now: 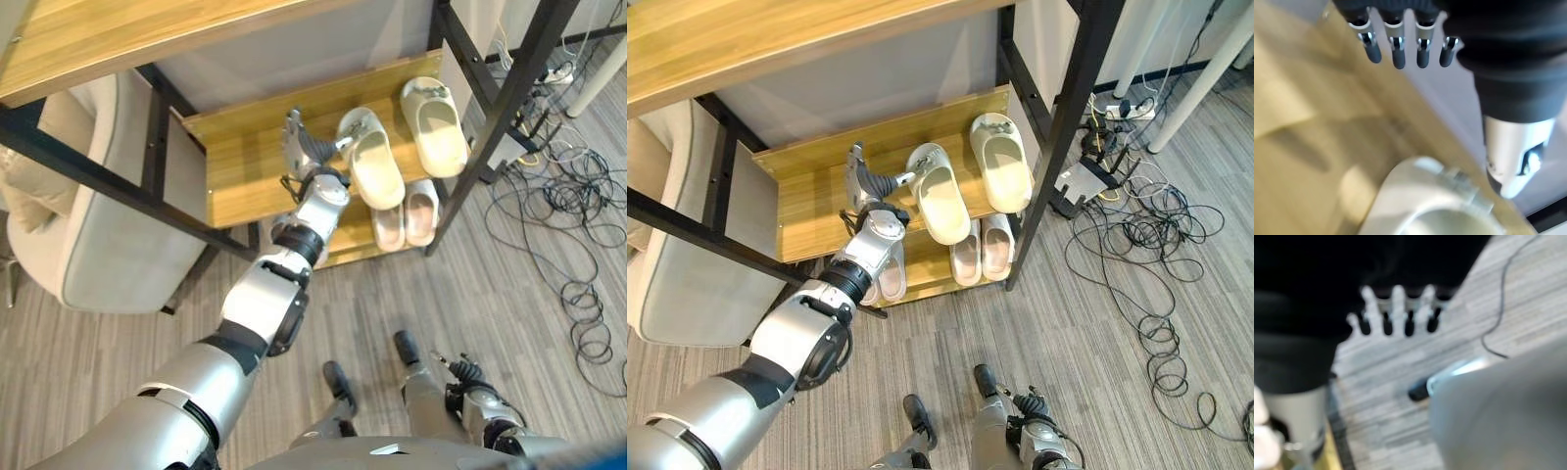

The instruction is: Arrange the slippers neatly on the shoe rack.

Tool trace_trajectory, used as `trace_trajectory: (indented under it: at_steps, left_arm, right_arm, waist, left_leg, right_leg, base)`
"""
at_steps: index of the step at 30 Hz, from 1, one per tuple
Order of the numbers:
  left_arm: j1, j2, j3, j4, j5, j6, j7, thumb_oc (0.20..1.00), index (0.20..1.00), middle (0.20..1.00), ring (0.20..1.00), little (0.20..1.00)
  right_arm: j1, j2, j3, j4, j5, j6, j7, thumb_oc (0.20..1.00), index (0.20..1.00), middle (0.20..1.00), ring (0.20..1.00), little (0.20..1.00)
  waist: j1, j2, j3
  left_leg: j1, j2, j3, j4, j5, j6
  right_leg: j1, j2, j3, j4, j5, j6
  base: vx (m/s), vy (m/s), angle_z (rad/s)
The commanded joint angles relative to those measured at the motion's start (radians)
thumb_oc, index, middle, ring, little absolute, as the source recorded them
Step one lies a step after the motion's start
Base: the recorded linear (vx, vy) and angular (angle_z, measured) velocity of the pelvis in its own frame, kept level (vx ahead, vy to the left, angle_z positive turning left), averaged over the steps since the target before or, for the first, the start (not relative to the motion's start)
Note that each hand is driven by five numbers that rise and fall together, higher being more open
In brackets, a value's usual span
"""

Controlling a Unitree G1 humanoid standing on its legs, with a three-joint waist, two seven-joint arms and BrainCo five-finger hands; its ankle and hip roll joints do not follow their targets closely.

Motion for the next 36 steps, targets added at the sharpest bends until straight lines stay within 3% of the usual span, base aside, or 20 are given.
trace_trajectory:
  at_steps: [1,7,14,24,30,36]
  left_arm:
    - [-0.022,0.0,0.024,-0.043,0.049,0.034,-0.115,1.0,1.0,1.0,1.0,1.0]
    - [0.166,-0.007,-0.035,-0.298,0.103,0.04,-0.212,1.0,1.0,1.0,1.0,1.0]
    - [0.217,0.019,-0.078,-0.356,0.181,-0.02,-0.173,1.0,1.0,1.0,1.0,1.0]
    - [0.337,-0.014,-0.136,-0.575,0.078,0.034,-0.34,1.0,1.0,1.0,1.0,1.0]
    - [0.345,-0.075,-0.167,-0.534,0.014,0.032,-0.358,1.0,1.0,1.0,1.0,1.0]
    - [0.38,-0.139,-0.181,-0.407,-0.063,0.004,-0.292,1.0,1.0,1.0,1.0,1.0]
  right_arm:
    - [-0.023,0.008,-0.041,0.035,0.035,0.0,-0.02,1.0,1.0,1.0,1.0,1.0]
    - [-0.049,0.02,-0.047,0.026,0.05,-0.003,-0.034,1.0,1.0,1.0,1.0,1.0]
    - [-0.079,0.006,-0.052,0.037,0.055,-0.006,-0.045,1.0,1.0,1.0,1.0,1.0]
    - [-0.062,0.009,-0.042,0.029,0.053,-0.012,-0.061,1.0,1.0,1.0,1.0,1.0]
    - [-0.07,0.021,-0.025,0.02,0.057,-0.011,-0.065,1.0,1.0,1.0,1.0,1.0]
    - [-0.074,0.032,0.001,-0.014,0.061,0.008,-0.075,1.0,1.0,1.0,1.0,1.0]
  waist:
    - [-0.003,0.014,0.055]
    - [0.01,0.008,0.063]
    - [0.014,-0.005,0.073]
    - [0.023,-0.001,0.075]
    - [0.021,-0.001,0.078]
    - [0.012,-0.009,0.069]
  left_leg:
    - [0.122,-0.029,-0.012,0.005,-0.076,-0.049]
    - [0.135,-0.023,-0.017,0.005,-0.075,-0.05]
    - [0.137,-0.019,-0.02,0.005,-0.077,-0.047]
    - [0.14,-0.011,-0.019,0.005,-0.074,-0.044]
    - [0.147,-0.01,-0.02,0.005,-0.076,-0.042]
    - [0.163,-0.009,-0.025,0.005,-0.078,-0.039]
  right_leg:
    - [0.128,0.039,0.005,-0.087,0.017,-0.034]
    - [0.138,0.043,-0.001,-0.08,0.015,-0.038]
    - [0.134,0.044,-0.003,-0.077,0.019,-0.041]
    - [0.133,0.051,-0.002,-0.068,0.013,-0.047]
    - [0.14,0.053,-0.007,-0.063,0.011,-0.048]
    - [0.156,0.056,-0.014,-0.057,0.004,-0.049]
  base:
    - [-0.03,-0.005,0.12]
    - [-0.01,-0.004,0.03]
    - [-0.01,-0.004,0.0]
    - [0.0,0.0,0.0]
    - [0.0,0.0,0.0]
    - [0.0,0.0,0.0]
